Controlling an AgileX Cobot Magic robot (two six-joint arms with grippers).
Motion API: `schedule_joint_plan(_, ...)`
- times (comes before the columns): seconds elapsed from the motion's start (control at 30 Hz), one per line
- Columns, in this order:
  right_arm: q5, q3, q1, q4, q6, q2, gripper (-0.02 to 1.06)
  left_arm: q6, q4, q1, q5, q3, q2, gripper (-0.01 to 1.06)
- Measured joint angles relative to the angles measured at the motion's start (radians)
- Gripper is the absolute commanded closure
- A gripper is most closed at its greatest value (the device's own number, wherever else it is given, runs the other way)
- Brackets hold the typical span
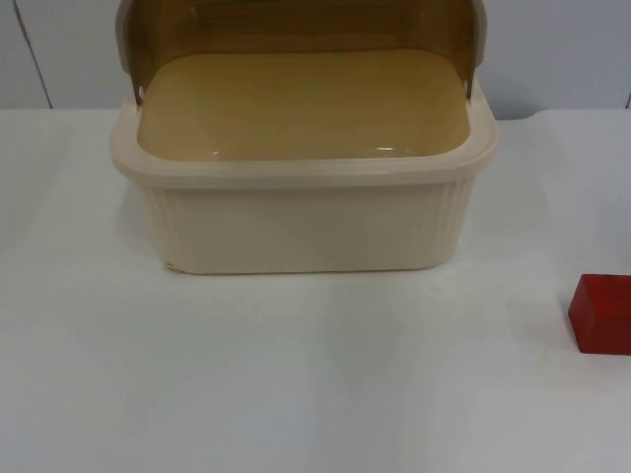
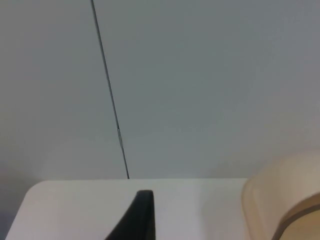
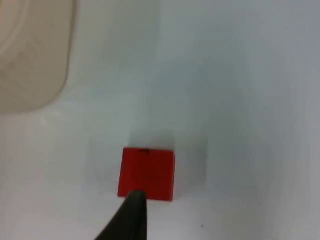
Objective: Open the box lid with the left hand, place the block into the box with the right hand, then close the box lid with the left hand.
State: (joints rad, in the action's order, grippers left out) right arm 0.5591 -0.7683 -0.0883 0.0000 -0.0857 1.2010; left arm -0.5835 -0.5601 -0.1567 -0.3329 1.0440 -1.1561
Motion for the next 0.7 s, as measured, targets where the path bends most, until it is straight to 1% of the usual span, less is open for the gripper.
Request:
schedule_joint_plan(0.1,-0.019,0.018,-0.020,-0.006,-0.018,0.033,-0.01,0.000,0.000,0.000,-0.001,0.000,0.000,0.00)
schedule_joint_plan(0.17,-0.043,0.022,-0.070,-0.046,-0.071,0.074,-0.01,0.000,0.000,0.000,-0.001,0.000,0.000,0.00)
schedule_joint_plan(0.2,-0.043,0.022,-0.070,-0.046,-0.071,0.074,-0.01,0.000,0.000,0.000,-0.001,0.000,0.000,0.00)
schedule_joint_plan(0.3,-0.130,0.022,-0.182,-0.174,-0.281,0.162,-0.01,0.000,0.000,0.000,-0.006,0.000,0.000,0.00)
schedule_joint_plan(0.37,-0.178,0.022,-0.229,-0.280,-0.445,0.224,-0.01,0.002,-0.002,0.000,-0.021,0.000,0.000,0.00)
schedule_joint_plan(0.4,-0.178,0.022,-0.229,-0.280,-0.445,0.224,-0.01,0.002,-0.002,0.000,-0.021,0.000,0.000,0.00)
schedule_joint_plan(0.5,-0.212,0.022,-0.261,-0.491,-0.737,0.327,-0.01,0.004,-0.015,0.000,-0.038,0.000,0.000,0.00)
schedule_joint_plan(0.57,-0.223,0.022,-0.266,-0.617,-0.885,0.389,-0.01,0.004,-0.019,0.000,-0.047,0.000,0.000,0.00)
schedule_joint_plan(0.6,-0.223,0.022,-0.266,-0.617,-0.885,0.389,-0.01,0.004,-0.019,0.000,-0.047,0.000,0.000,0.00)
schedule_joint_plan(0.63,-0.235,0.022,-0.266,-0.670,-0.946,0.411,-0.01,0.004,-0.019,0.000,-0.049,0.000,0.000,0.00)
schedule_joint_plan(0.7,-0.262,0.022,-0.267,-0.748,-1.047,0.458,-0.01,0.004,-0.023,0.000,-0.049,0.000,0.000,0.00)
